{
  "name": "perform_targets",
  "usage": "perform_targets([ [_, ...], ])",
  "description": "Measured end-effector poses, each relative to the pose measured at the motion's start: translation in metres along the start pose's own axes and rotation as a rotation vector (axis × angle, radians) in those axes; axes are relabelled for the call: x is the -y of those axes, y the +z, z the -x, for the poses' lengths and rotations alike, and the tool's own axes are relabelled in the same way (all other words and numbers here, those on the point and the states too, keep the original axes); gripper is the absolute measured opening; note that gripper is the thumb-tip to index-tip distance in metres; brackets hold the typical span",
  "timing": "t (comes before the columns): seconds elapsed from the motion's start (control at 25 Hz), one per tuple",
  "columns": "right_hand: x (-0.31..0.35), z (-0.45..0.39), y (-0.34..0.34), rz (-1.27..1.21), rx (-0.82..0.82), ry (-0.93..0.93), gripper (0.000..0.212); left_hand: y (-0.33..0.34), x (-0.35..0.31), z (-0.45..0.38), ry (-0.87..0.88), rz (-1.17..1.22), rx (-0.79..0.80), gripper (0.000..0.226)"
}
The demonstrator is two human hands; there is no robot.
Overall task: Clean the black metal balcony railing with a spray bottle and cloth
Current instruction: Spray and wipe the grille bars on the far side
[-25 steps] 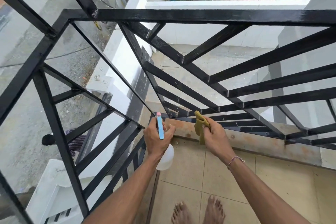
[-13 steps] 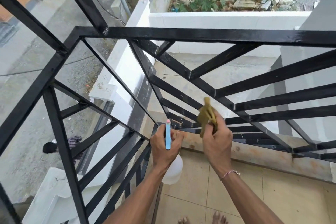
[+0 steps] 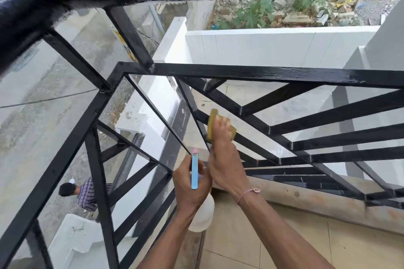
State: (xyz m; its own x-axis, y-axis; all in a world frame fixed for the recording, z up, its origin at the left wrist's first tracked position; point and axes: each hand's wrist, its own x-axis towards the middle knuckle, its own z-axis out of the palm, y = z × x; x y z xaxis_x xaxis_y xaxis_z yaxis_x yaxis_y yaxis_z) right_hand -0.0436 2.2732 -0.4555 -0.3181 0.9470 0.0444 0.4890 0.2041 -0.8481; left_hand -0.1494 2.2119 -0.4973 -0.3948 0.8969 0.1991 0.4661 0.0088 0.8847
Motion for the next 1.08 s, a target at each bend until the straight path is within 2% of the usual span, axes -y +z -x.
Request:
perform_targets([
  [0.12,0.041,-0.025,0.005,-0.083,-0.001,-0.096,0.082,-0.007,0.001,0.006,-0.116,0.023,-0.033,0.017],
  [0.24,0.040,-0.025,0.010,-0.084,-0.028,-0.186,0.093,-0.012,0.006,0.010,-0.116,0.003,-0.021,0.020],
  [0.32,0.015,-0.018,0.012,0.075,-0.056,-0.322,0.099,-0.011,0.007,0.011,-0.076,0.002,0.018,0.020],
  [0.44,-0.029,-0.002,0.013,0.313,-0.104,-0.387,0.080,-0.008,-0.002,0.013,-0.047,-0.074,0.025,0.018],
  [0.56,-0.071,0.018,0.007,0.356,-0.129,-0.213,0.092,-0.007,-0.002,0.014,-0.037,-0.121,0.035,0.036],
  [0.68,-0.116,0.038,-0.010,0.301,-0.066,0.107,0.100,-0.003,0.001,0.015,-0.036,-0.122,0.074,0.037],
  [0.76,-0.150,0.052,-0.026,0.328,-0.043,0.241,0.096,0.000,-0.001,0.015,-0.022,-0.110,0.089,0.033],
  [0.84,-0.172,0.064,-0.039,0.436,0.009,0.279,0.084,0.002,-0.001,0.015,-0.011,-0.105,0.101,0.027],
  [0.92,-0.176,0.061,-0.038,0.437,0.022,0.351,0.076,0.005,-0.001,0.014,-0.004,-0.120,0.103,0.024],
  [1.0,-0.162,0.052,-0.029,0.331,-0.023,0.477,0.079,0.009,0.000,0.016,0.004,-0.126,0.112,0.025],
  [1.08,-0.146,0.045,-0.021,0.269,-0.066,0.469,0.084,0.009,-0.002,0.017,0.004,-0.126,0.110,0.032],
])
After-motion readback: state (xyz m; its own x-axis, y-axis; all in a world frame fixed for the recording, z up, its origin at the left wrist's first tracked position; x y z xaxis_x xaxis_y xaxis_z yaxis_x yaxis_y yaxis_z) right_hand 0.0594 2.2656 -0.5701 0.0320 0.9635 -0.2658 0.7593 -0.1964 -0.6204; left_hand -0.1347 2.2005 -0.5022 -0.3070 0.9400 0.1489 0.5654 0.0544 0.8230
